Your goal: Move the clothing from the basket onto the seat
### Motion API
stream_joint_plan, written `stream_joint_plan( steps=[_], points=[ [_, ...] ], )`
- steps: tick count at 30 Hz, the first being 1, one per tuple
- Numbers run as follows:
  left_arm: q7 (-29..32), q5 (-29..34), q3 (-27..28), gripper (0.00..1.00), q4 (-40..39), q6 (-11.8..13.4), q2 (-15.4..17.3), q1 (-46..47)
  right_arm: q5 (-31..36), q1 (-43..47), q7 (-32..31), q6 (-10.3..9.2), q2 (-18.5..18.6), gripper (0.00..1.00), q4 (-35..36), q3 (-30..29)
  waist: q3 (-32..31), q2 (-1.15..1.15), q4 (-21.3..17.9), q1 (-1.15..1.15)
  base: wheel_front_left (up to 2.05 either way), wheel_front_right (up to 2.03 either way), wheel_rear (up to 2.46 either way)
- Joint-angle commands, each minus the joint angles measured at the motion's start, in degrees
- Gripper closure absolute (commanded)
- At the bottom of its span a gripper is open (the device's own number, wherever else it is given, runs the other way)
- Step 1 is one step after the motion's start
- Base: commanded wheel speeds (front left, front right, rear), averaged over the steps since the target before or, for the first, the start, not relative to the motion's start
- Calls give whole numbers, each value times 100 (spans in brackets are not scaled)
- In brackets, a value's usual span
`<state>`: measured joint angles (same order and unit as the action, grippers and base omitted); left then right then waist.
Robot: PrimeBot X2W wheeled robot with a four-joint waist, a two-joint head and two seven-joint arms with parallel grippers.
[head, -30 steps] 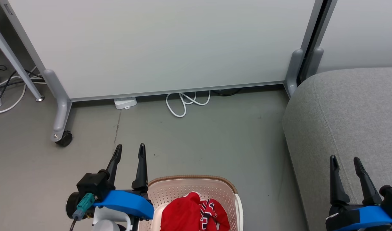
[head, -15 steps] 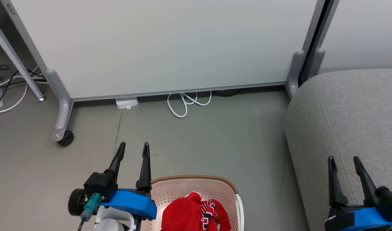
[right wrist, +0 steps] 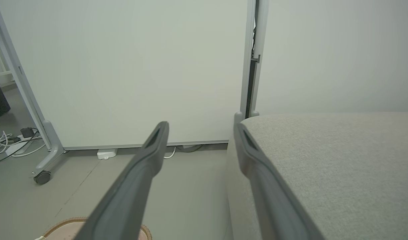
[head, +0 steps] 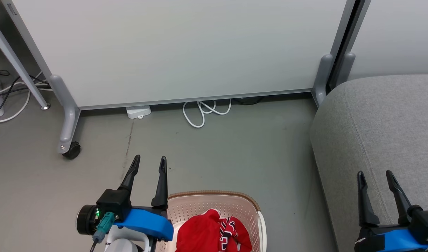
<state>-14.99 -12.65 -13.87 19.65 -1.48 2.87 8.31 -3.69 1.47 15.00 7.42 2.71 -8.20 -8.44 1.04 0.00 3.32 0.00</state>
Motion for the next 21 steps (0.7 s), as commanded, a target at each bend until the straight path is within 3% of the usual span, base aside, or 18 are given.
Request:
stream_joint_plan(
  steps=[1, 12, 21],
  points=[
    [-30, -69, 21, 0, 3, 22, 3, 69, -48, 60, 28, 13, 32, 0, 21, -10, 4, 0, 0, 0, 0, 0, 0],
    [-30, -56, 58, 0, -16, 32, 3, 52, -89, 15, 27, 13, 31, 0, 4, 23, 44, 0, -29, 0, 0, 0, 0],
    [-29, -23, 142, 0, 104, 2, 2, 125, -144, -160, 26, 13, 30, 0, 56, 273, 321, 0, -359, 0, 0, 0, 0]
  ],
)
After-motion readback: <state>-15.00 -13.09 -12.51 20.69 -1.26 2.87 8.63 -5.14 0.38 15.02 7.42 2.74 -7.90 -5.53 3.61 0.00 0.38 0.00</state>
